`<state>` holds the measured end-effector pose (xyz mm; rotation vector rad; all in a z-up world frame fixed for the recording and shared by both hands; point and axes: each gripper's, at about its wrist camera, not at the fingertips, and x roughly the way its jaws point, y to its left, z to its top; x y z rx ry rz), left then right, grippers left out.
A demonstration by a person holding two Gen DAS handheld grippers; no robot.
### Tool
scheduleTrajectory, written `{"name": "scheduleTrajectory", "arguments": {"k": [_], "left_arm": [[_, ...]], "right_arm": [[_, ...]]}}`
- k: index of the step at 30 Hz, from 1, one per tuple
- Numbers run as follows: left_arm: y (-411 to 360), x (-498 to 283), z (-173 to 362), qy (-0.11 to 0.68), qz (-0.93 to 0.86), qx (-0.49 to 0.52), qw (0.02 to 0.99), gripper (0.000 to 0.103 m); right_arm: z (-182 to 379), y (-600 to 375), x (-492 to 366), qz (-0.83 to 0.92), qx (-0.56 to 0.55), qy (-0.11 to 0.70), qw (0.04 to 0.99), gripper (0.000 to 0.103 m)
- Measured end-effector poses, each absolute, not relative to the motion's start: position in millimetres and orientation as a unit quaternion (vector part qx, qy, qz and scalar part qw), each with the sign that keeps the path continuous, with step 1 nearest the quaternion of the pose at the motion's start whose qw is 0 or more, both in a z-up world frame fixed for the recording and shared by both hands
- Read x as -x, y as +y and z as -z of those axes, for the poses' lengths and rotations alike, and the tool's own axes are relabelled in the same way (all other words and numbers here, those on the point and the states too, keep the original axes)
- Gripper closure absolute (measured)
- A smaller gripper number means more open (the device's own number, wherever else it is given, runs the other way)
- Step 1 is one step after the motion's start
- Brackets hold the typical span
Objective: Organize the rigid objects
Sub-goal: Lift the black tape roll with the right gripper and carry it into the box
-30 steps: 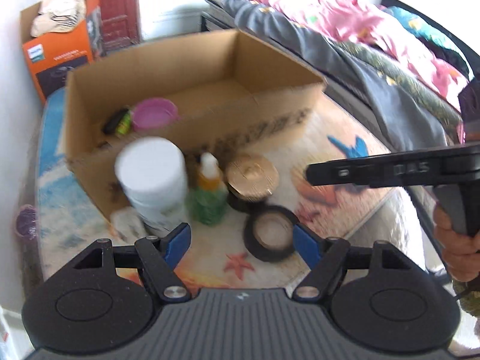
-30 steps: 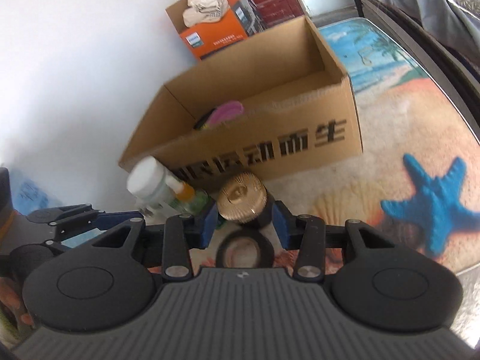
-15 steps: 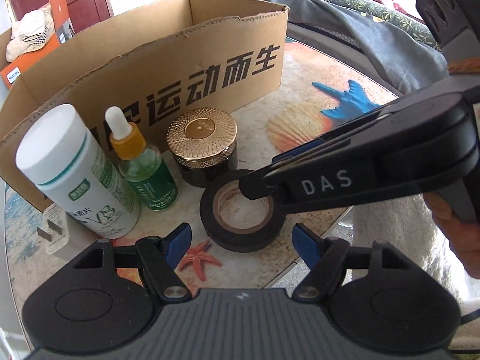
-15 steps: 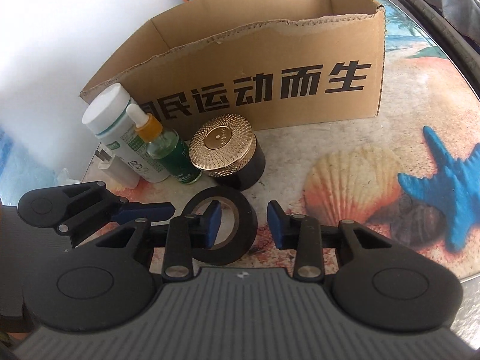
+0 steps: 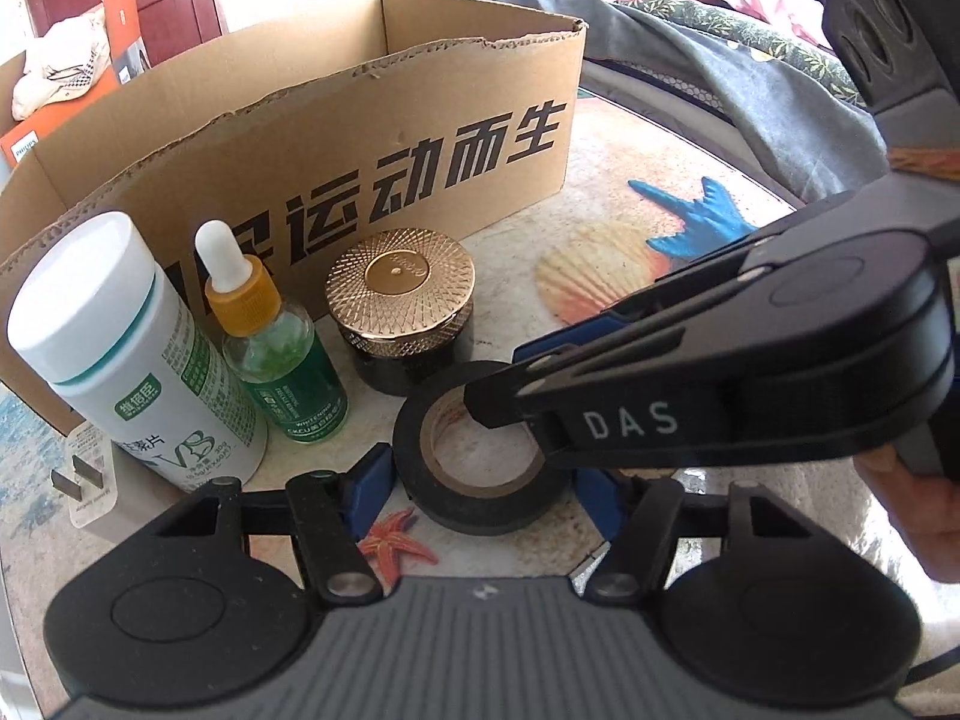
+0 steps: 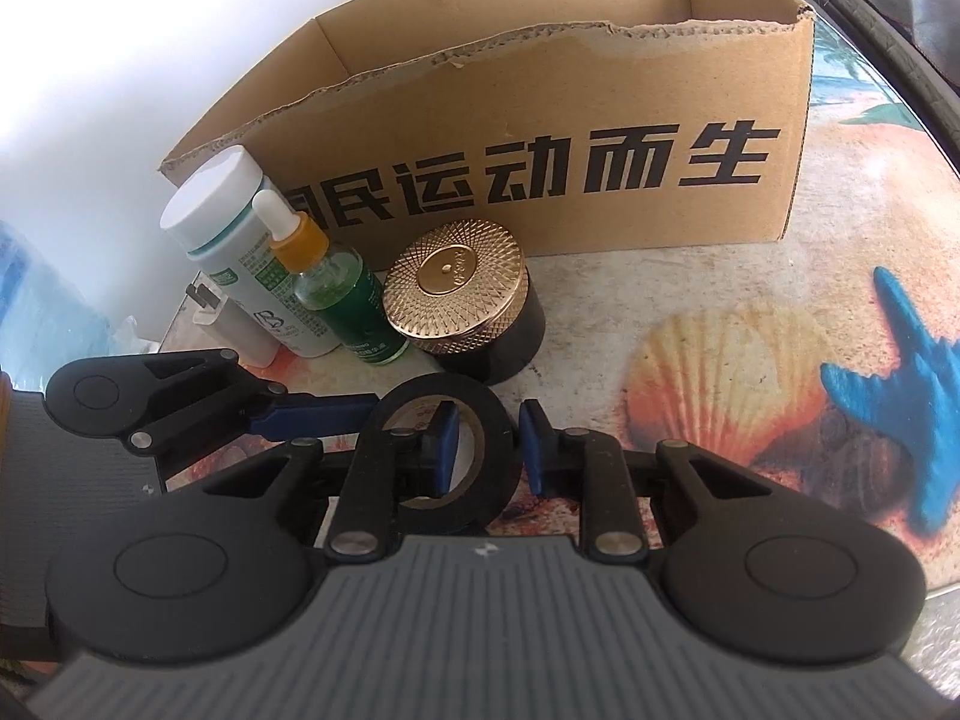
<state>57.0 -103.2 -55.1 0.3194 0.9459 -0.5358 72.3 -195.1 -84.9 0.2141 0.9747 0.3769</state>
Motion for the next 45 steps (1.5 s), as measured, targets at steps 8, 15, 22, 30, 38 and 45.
{"name": "scheduleTrajectory", "arguments": {"k": [8,15,22,30,38,45], "left_arm": [[-104.9,-55.9,53.7,0.448,0.252,-0.147,0.845,0.037],[-102.2,-39.8,37.6,0.427,0.261,-0.141,0.854,0.037],[-95.6,-17.9,-9.1,0.365,0.259,-0.144,0.882,0.037],[-78.5,-33.5,-90.1,0.285,0.224,-0.145,0.921,0.037],[-63.4,-118.6,-116.1,0.336,0.183,-0.138,0.914,0.037],[-40.5,-210.3,-66.5,0.491,0.182,-0.078,0.848,0.036]], "right_arm": [[82.3,-195.2,-68.4,-0.175,-0.097,0.461,0.864,0.083],[59.3,-193.9,-52.5,-0.166,-0.094,0.447,0.874,0.083],[7.7,-190.3,-31.0,-0.159,-0.081,0.393,0.902,0.083],[-73.9,-174.2,-56.8,-0.191,-0.043,0.304,0.933,0.083],[-90.4,-158.3,-160.0,-0.237,-0.067,0.347,0.905,0.083],[-30.3,-150.9,-256.3,-0.244,-0.113,0.493,0.827,0.083]]}}
